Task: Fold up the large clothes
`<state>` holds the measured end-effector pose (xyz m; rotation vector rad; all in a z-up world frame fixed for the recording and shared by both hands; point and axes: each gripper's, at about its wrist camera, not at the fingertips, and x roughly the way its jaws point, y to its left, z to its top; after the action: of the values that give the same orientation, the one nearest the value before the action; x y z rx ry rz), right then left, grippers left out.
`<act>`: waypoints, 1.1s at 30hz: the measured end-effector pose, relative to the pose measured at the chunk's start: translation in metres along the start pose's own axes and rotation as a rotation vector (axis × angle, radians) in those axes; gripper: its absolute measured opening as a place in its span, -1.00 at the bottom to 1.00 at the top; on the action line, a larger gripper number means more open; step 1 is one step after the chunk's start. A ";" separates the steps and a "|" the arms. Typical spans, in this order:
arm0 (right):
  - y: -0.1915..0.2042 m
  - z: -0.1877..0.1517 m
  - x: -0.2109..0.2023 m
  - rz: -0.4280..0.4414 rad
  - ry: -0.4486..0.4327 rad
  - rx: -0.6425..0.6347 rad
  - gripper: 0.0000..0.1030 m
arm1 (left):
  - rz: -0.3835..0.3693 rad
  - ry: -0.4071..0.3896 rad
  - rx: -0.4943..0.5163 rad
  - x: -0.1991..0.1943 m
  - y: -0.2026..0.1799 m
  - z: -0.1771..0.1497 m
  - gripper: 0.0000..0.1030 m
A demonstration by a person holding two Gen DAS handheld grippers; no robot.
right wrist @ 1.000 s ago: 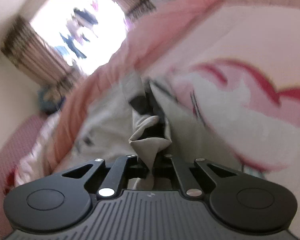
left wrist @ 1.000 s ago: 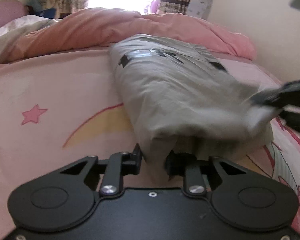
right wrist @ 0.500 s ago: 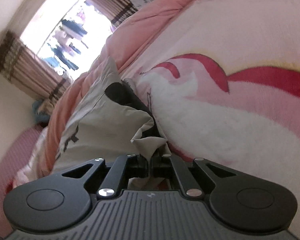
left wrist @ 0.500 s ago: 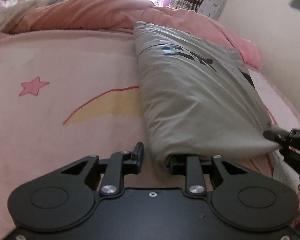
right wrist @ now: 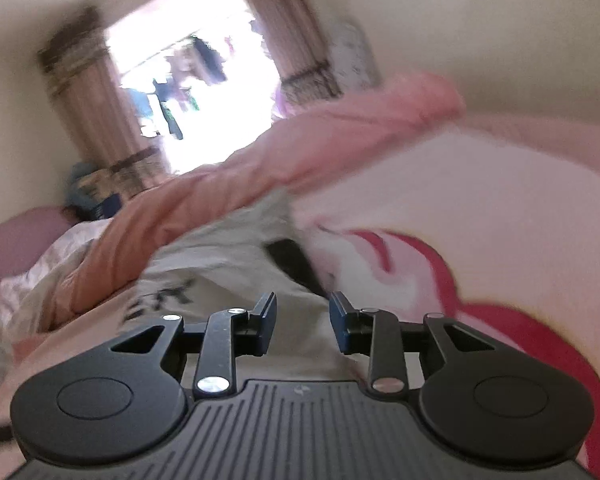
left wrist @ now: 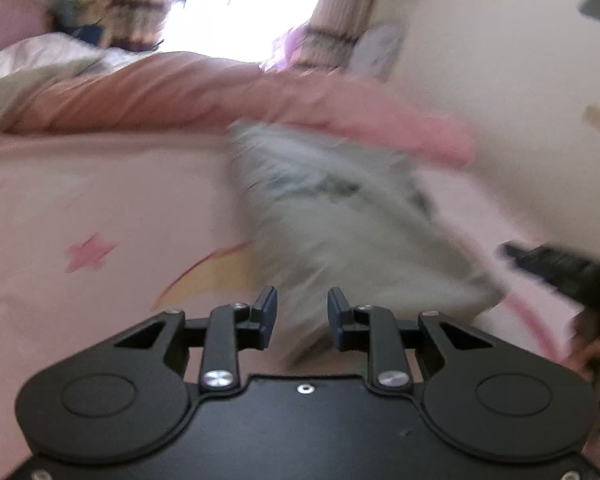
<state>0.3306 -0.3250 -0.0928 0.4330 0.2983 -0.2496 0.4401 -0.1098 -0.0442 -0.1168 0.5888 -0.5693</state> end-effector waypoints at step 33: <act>-0.009 0.095 0.176 0.057 0.219 0.053 0.32 | -0.033 0.110 -0.062 0.154 0.033 0.099 0.00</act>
<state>0.5129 -0.4055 -0.0732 0.5219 0.4942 -0.1549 0.6157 -0.1705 -0.0467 -0.1548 0.7131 -0.5925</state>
